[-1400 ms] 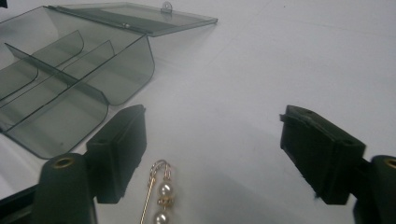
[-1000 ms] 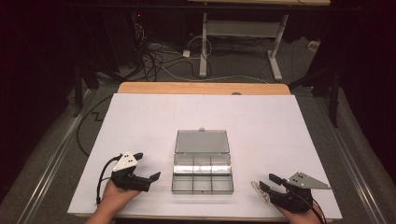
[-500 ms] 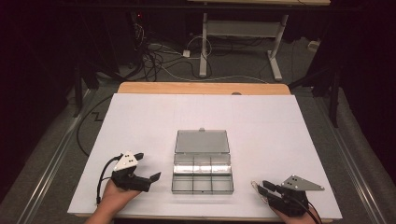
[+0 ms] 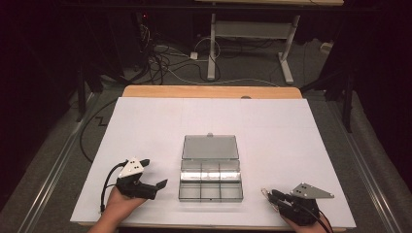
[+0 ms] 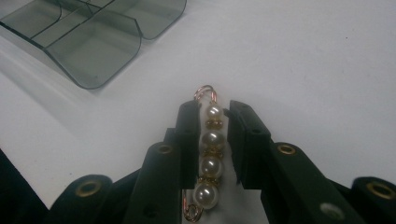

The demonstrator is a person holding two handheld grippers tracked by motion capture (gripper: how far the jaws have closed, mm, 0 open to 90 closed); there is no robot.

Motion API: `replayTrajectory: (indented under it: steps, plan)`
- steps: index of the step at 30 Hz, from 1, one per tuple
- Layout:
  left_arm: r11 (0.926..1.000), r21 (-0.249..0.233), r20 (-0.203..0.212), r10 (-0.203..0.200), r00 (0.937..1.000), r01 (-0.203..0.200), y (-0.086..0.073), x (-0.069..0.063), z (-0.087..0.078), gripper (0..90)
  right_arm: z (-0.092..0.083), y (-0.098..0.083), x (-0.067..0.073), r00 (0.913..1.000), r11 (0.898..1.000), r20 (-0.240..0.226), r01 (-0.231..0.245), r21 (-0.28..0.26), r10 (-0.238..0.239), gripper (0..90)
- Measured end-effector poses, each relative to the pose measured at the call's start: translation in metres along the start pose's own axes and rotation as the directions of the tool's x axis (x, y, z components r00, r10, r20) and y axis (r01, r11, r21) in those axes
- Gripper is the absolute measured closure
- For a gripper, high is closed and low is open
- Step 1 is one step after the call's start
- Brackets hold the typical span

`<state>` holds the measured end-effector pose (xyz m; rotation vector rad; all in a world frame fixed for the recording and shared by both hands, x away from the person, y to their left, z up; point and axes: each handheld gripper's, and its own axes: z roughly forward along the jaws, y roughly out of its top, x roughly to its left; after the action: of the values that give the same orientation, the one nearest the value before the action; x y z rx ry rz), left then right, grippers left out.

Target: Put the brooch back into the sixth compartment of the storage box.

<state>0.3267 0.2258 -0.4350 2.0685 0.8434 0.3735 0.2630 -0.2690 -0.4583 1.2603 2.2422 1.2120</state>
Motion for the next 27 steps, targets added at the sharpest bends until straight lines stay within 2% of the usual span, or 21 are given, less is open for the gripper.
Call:
replayTrajectory:
  steps: [12, 27]
  plan:
    - [1.0, -0.001, 0.002, -0.001, 1.0, 0.001, 0.0, 0.0002, -0.0002, 0.3, 0.0015, 0.0001, 0.0017, 0.9994, 1.0, 0.02, 0.029, 0.007, -0.029, 79.9]
    - [1.0, 0.0, 0.004, -0.001, 1.0, 0.001, 0.0, 0.0003, -0.0001, 0.3, -0.0041, 0.004, 0.0018, 0.9998, 1.0, 0.003, 0.018, -0.026, -0.018, 80.1]
